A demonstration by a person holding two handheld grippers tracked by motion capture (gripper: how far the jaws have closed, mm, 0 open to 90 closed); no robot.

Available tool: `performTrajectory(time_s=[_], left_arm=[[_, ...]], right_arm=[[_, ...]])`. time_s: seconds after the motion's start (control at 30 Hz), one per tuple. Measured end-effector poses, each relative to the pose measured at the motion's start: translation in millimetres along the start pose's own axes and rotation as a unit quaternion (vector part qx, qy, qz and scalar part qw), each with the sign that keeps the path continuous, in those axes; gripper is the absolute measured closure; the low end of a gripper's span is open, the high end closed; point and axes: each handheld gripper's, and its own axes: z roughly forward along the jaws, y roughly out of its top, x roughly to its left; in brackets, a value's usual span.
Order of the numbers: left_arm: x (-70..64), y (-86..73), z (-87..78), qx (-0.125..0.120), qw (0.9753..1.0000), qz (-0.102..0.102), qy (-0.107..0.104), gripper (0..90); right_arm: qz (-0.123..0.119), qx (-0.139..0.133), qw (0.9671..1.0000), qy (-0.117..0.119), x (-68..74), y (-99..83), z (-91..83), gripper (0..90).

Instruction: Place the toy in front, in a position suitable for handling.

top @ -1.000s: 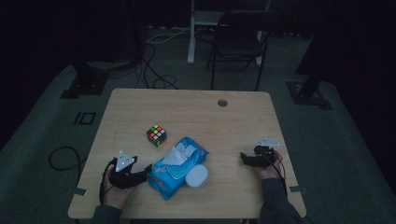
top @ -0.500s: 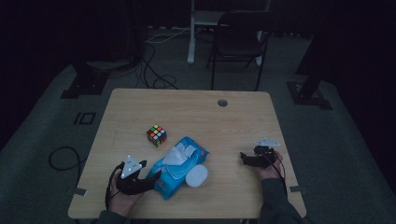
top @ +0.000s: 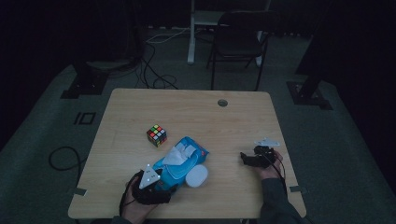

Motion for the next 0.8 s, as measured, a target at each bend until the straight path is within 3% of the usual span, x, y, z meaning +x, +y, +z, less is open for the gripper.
performTrajectory(time_s=[0.2, 0.27, 0.53, 0.73, 0.8], left_arm=[[-5.5, -1.3, 8.1, 0.021, 0.9986, 0.031, 0.036, 20.6], [-2.5, -1.5, 8.0, 0.021, 0.9990, 0.024, 0.031, 21.3], [10.5, -5.9, -2.7, 0.030, 0.9979, 0.023, 0.053, 25.1], [34.1, -12.5, -13.7, 0.033, 0.9961, -0.001, 0.082, 28.5], [44.8, -14.1, -15.6, 0.033, 0.9951, -0.012, 0.093, 29.3]], right_arm=[[0.000, 0.000, 1.0000, 0.000, 0.0, 0.0, 0.0, 14.0], [0.000, 0.000, 1.0000, 0.000, 0.0, 0.0, 0.0, 14.0], [-0.004, 0.000, 1.0000, 0.004, 1.2, -0.2, -0.5, 15.7], [-0.017, -0.005, 0.9997, 0.015, 7.9, 0.9, -3.1, 31.0], [-0.025, -0.007, 0.9995, 0.017, 11.8, 1.7, -3.8, 32.4]])
